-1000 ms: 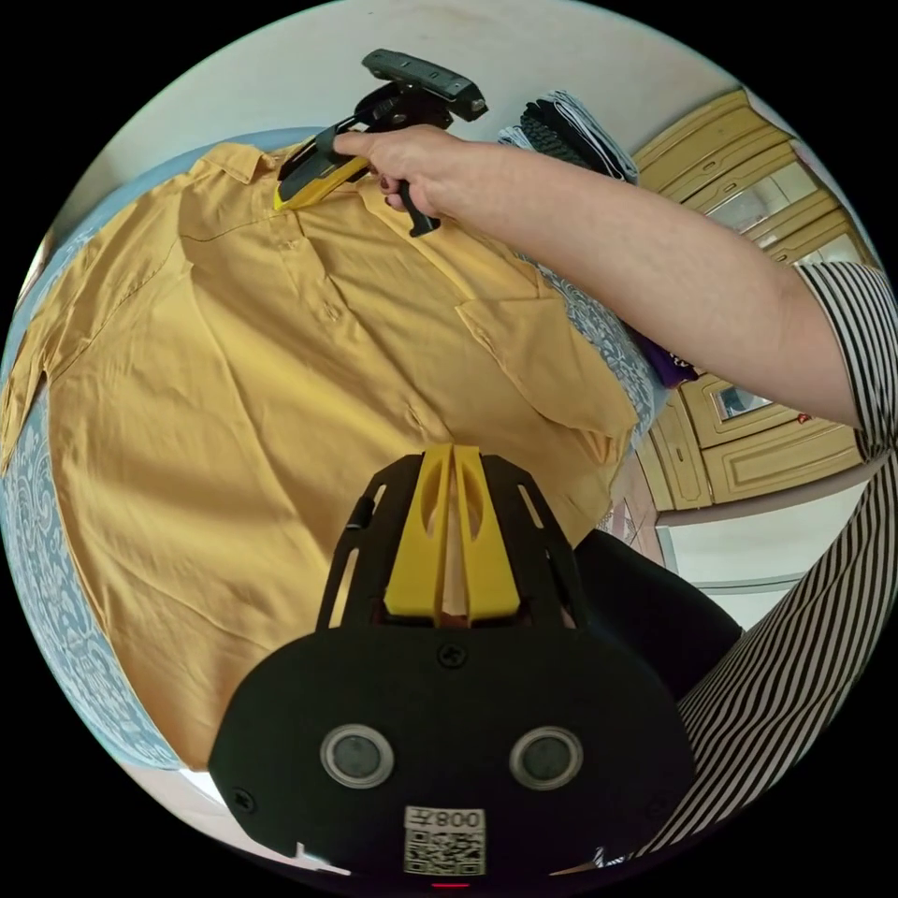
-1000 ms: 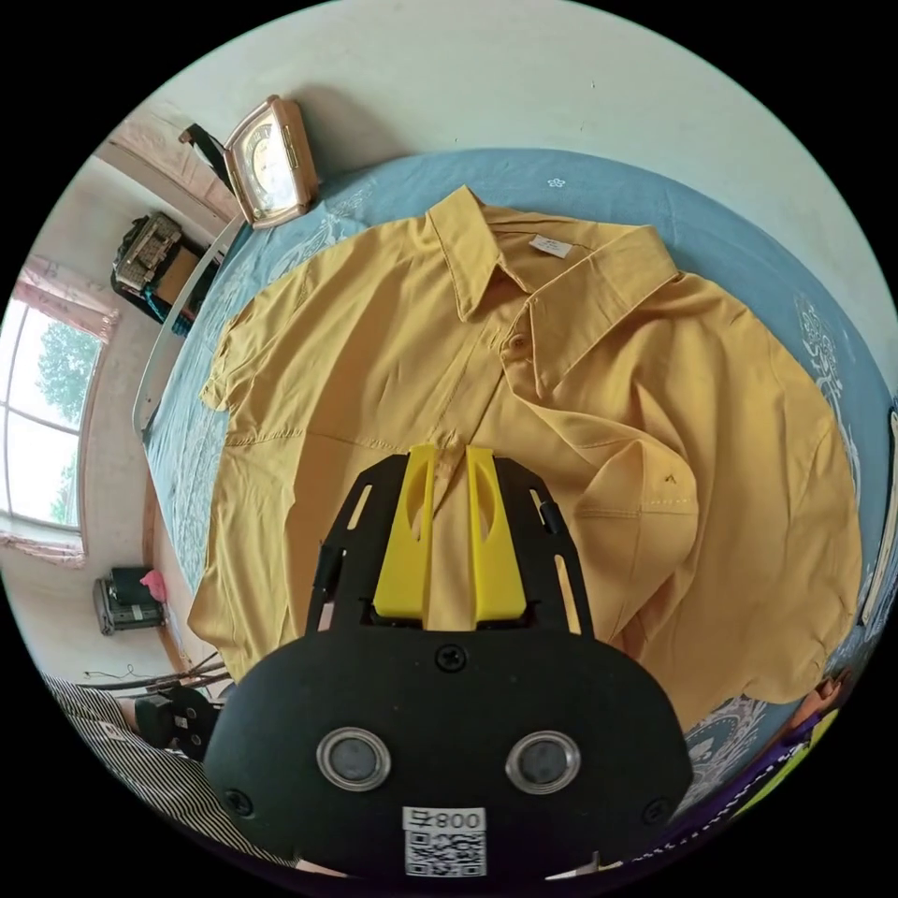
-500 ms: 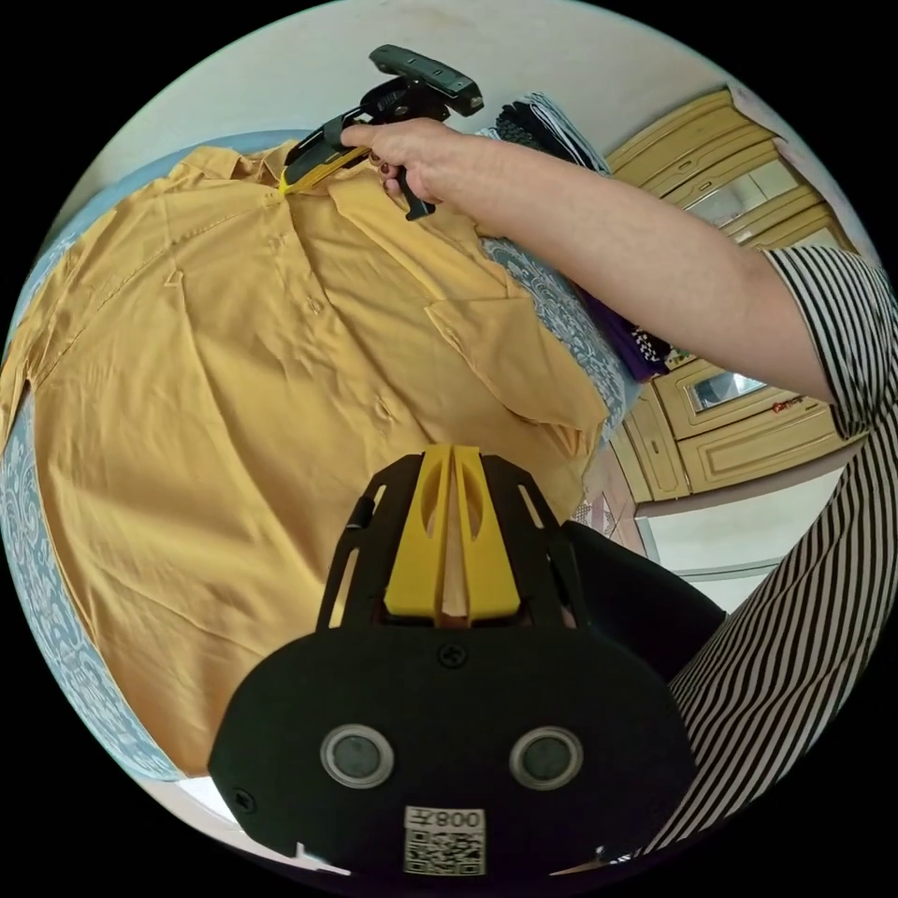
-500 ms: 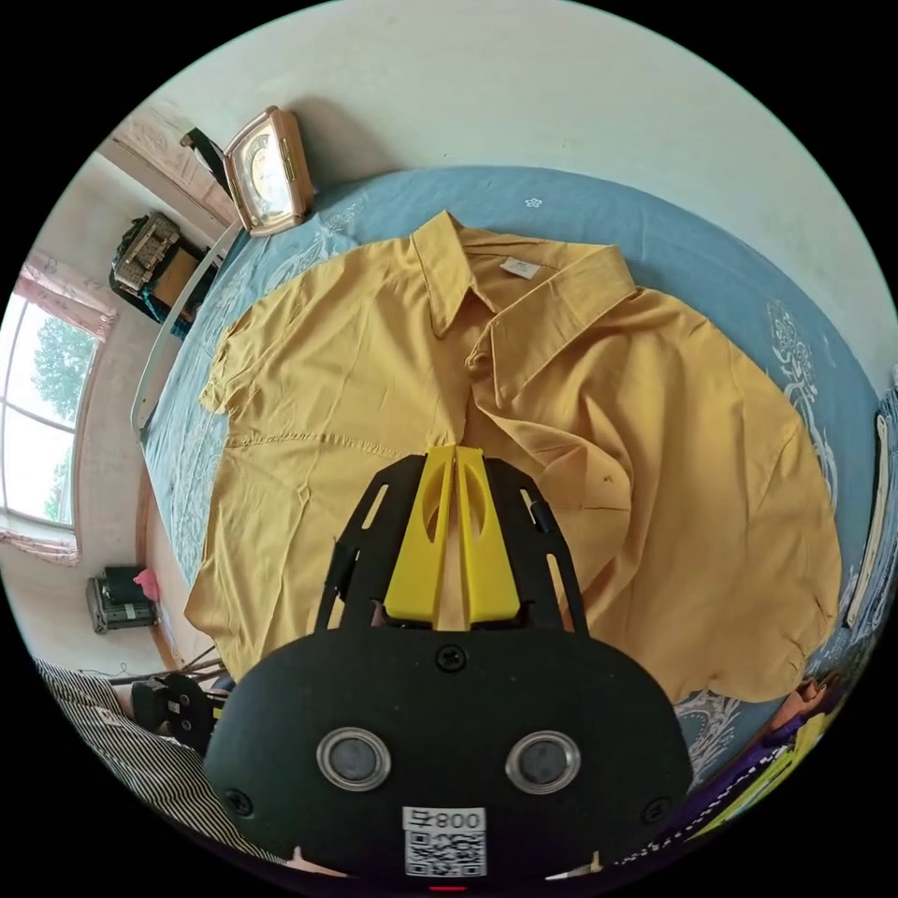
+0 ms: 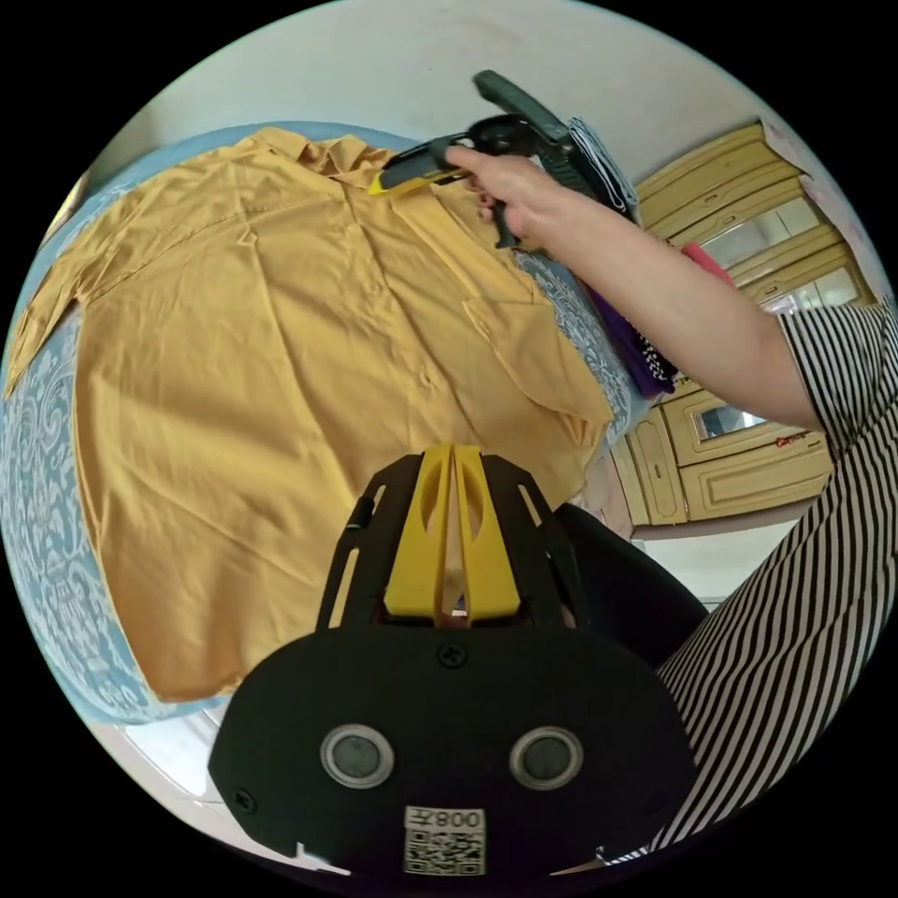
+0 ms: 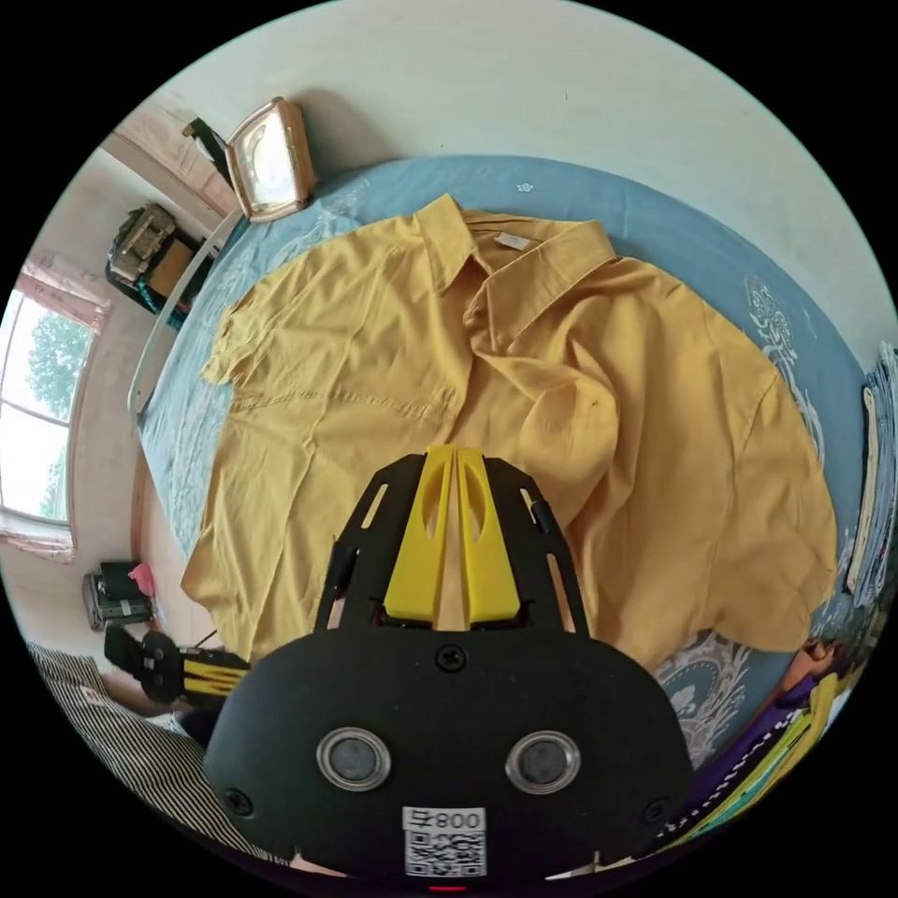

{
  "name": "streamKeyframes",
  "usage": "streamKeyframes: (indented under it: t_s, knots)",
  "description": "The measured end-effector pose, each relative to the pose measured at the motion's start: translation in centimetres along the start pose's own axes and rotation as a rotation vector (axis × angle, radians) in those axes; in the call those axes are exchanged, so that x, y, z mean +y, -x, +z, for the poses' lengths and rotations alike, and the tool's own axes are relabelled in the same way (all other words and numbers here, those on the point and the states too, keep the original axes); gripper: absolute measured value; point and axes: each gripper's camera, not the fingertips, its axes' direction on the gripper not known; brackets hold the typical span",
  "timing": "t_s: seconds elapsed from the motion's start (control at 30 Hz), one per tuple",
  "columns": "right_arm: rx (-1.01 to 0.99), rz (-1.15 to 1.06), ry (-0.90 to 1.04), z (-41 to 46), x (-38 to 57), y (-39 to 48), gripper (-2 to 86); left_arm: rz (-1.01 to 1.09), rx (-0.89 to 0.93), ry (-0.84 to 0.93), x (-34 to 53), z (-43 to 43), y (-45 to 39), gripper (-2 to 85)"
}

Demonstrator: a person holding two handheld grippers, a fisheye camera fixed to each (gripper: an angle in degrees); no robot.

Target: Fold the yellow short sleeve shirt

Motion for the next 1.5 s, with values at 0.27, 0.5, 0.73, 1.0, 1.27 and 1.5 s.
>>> streamKeyframes:
  t_s: [0.27, 0.5, 0.73, 1.0, 1.27, 1.5]
  knots:
    - [-0.133, -0.142, 0.274, 1.9, 13.0, 9.2, 0.2, -0.140, -0.048, -0.061, 4.2, -5.6, 3.8, 1.8]
    - [-0.049, -0.159, 0.212, -3.1, 19.4, 14.4, 0.2, -0.405, -0.209, -0.153, 11.7, -11.2, 9.9, 4.8]
    - [-0.041, -0.205, 0.267, -4.2, 23.8, 18.4, 0.2, -0.529, -0.176, -0.099, 14.4, -11.2, 13.6, 5.8]
    - [0.086, -0.191, 0.300, -5.0, 28.0, 19.7, 0.3, -0.489, -0.205, -0.137, 14.9, -13.7, 13.7, 1.3]
    - [0.207, -0.231, 0.177, -6.6, 33.6, 20.7, 0.3, -0.488, -0.267, -0.189, 13.5, -13.7, 12.5, 2.1]
    - [-0.005, -0.141, 0.152, -10.5, 37.1, 15.8, 0.4, -0.350, -0.287, -0.327, 6.5, -15.1, 8.1, 3.3]
